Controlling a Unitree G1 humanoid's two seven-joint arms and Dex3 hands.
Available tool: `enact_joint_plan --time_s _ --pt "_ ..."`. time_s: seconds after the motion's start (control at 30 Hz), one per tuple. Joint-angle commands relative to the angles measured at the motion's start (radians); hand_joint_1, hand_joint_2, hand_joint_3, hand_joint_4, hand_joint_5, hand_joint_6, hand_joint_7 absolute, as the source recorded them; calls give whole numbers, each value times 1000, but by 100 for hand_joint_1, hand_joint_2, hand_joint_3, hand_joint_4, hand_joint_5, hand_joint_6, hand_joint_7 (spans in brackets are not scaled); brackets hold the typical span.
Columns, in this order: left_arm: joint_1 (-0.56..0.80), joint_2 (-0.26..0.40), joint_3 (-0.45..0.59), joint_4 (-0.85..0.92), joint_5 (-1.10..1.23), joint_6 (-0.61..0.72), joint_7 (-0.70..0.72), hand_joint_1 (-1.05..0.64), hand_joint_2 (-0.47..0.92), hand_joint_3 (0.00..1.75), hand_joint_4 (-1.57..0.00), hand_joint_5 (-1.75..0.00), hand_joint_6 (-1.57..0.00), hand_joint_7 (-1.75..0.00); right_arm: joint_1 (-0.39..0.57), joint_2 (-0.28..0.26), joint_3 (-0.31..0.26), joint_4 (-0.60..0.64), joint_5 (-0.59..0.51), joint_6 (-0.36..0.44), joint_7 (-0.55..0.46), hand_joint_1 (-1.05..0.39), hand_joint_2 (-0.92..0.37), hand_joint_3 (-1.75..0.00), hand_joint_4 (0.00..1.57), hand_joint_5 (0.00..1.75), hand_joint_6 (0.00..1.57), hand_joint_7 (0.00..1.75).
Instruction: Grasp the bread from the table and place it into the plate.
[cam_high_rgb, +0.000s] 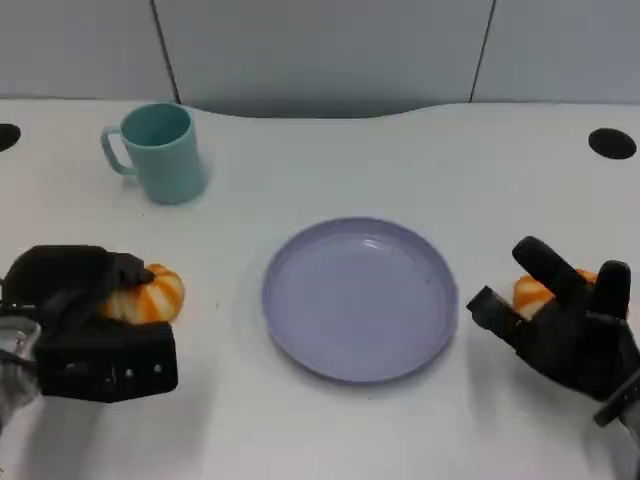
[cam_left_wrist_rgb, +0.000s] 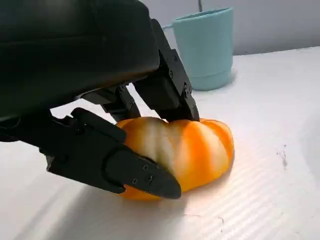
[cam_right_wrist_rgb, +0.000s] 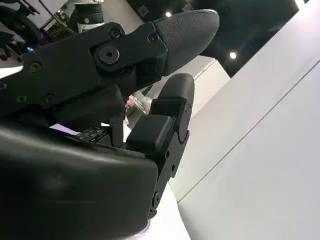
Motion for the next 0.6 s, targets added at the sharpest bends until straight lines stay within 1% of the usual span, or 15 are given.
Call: enact_joint_plan --time_s 0.03,0.07,0.13,0.23,0.27,0.3,0.37,0.4,0.43,0.47,0.5,0.57,0.6 --pt "-10 42 63 -21 -62 -114 59 -16 87 0 -86 -102 -119 -2 -16 -11 -5 15 3 2 12 -57 -91 0 69 131 105 24" --pt "-15 47 70 -27 -64 -141 86 -16 87 0 -86 -105 -120 -2 -18 -10 -5 17 3 3 8 -56 -91 0 69 131 105 24" --pt "-28 56 82 -43 -69 -193 131 -16 86 0 -87 -104 -121 -2 -19 -11 -1 8 0 6 1 -56 -91 0 69 130 106 24" --pt "-46 61 97 -65 -75 -263 173 -16 86 0 -86 -109 -121 -2 -23 -10 -2 12 -1 -1 0 -57 -91 0 68 134 106 24" --pt "-51 62 100 -69 -74 -278 183 -16 86 0 -87 -101 -120 -1 -26 -9 -4 18 0 -1 3 -57 -91 0 68 133 105 24" --pt "-56 61 103 -77 -76 -301 190 -17 85 0 -88 -97 -120 -1 -27 -7 -5 20 1 -5 5 -57 -91 0 68 133 105 23" --pt "-64 58 106 -91 -76 -346 210 -18 86 0 -91 -84 -121 -1 -27 -6 -2 17 -3 -15 4 -59 -91 0 68 133 106 23" --pt "-68 53 108 -99 -77 -365 212 -18 86 0 -93 -82 -121 -1 -27 -5 0 14 -3 -14 6 -59 -91 0 68 133 106 23" --pt "-71 47 108 -107 -76 -380 215 -20 87 0 -93 -89 -121 -1 -29 -4 -2 14 1 -4 8 -58 -91 0 68 133 106 23" --pt "-75 40 108 -115 -75 -394 216 -21 87 0 -89 -106 -121 -1 -29 -2 -2 11 2 -1 8 -57 -91 0 68 133 106 23" --pt "-78 33 107 -122 -74 -407 216 -21 87 0 -88 -113 -121 -1 -30 -1 -1 11 3 1 10 -56 -92 0 68 133 106 23" --pt "-82 23 104 -129 -72 -423 213 -21 86 0 -87 -120 -121 -1 -31 2 -1 13 3 -2 14 -56 -92 0 68 131 106 22" --pt "-84 12 101 -134 -69 -434 216 -20 85 0 -87 -120 -121 -1 -31 5 -2 14 2 -8 18 -55 -92 -1 69 130 106 22"
